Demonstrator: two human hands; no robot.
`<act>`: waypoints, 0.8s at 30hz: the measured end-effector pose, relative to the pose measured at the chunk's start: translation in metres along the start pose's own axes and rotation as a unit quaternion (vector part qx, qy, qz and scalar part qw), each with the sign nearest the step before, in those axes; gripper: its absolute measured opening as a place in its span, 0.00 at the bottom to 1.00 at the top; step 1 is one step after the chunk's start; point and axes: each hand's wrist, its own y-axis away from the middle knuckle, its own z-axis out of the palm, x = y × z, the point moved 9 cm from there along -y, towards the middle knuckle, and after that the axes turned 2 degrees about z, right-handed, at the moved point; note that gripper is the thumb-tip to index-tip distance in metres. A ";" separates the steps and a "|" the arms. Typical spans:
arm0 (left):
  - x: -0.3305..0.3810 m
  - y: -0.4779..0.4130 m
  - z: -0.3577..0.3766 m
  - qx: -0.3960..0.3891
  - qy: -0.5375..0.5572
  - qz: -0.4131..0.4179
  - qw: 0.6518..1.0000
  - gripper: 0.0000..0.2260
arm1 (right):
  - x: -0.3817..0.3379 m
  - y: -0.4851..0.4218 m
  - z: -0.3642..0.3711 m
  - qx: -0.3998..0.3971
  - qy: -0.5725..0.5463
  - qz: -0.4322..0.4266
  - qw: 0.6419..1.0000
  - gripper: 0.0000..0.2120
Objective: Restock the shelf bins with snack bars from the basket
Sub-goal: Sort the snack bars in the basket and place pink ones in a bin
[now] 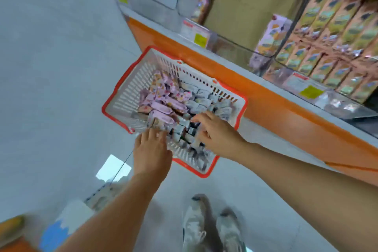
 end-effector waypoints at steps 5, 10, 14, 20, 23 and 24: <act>-0.076 0.011 0.047 -0.041 0.029 -0.070 0.996 0.29 | -0.014 -0.051 0.086 -0.119 0.030 0.030 0.992 0.21; -0.114 -0.014 0.072 -0.012 0.050 -0.076 0.996 0.34 | -0.030 -0.110 0.131 -0.143 0.077 0.020 0.987 0.22; -0.131 -0.043 0.082 0.026 0.057 -0.073 0.995 0.34 | -0.038 -0.167 0.146 -0.115 0.090 -0.001 0.989 0.22; -0.139 -0.055 0.102 0.060 0.025 -0.047 0.997 0.32 | -0.042 -0.226 0.165 -0.108 0.143 0.017 0.984 0.21; -0.139 -0.056 0.101 0.117 0.032 -0.044 0.992 0.31 | -0.034 -0.243 0.181 -0.144 0.159 0.067 0.974 0.21; -0.139 -0.055 0.098 0.138 0.029 -0.046 0.989 0.30 | -0.032 -0.247 0.185 -0.152 0.161 0.084 0.971 0.22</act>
